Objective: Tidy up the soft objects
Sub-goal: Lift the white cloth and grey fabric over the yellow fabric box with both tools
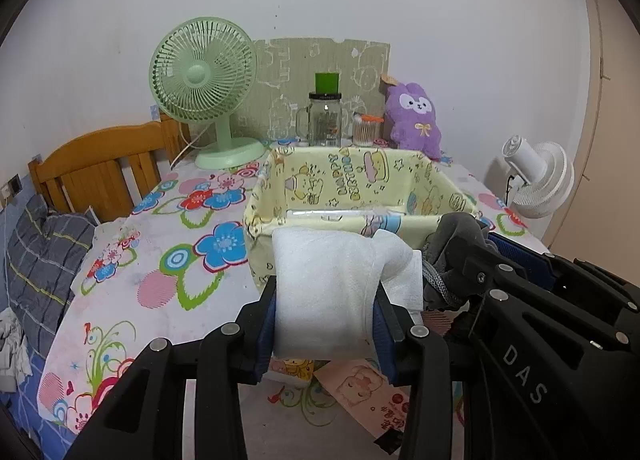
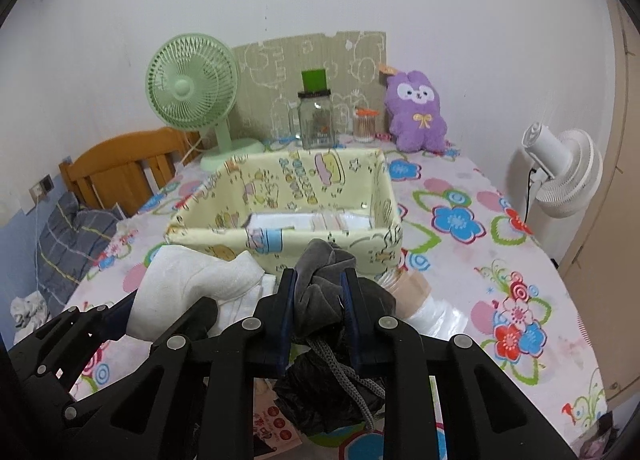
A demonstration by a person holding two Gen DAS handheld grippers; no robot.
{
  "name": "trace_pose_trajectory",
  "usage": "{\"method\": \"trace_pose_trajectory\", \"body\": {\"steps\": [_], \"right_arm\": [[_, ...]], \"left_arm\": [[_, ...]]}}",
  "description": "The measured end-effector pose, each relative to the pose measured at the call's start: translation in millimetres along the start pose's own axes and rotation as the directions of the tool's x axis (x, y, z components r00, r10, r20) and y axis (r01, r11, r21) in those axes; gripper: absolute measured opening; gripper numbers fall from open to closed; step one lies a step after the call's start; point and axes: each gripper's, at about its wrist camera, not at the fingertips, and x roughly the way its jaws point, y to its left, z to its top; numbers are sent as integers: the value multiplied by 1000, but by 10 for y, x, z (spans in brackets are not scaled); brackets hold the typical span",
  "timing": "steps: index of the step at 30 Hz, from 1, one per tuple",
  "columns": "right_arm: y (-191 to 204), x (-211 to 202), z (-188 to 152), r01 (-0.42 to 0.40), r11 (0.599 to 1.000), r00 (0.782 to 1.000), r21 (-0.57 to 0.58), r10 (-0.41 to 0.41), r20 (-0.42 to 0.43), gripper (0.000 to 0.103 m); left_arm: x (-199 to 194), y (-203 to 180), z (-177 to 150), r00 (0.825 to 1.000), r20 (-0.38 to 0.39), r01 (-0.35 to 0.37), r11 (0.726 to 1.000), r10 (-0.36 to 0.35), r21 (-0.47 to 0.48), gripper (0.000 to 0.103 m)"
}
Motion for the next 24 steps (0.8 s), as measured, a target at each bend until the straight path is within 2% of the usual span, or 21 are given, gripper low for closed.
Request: {"method": "trace_pose_trajectory", "body": {"steps": [24], "right_arm": [[-58,-375,414,-9,1000,994,2,9,105,25]], "left_arm": [[-297,-134,437,996,87,1,1000,-2,15,43]]}}
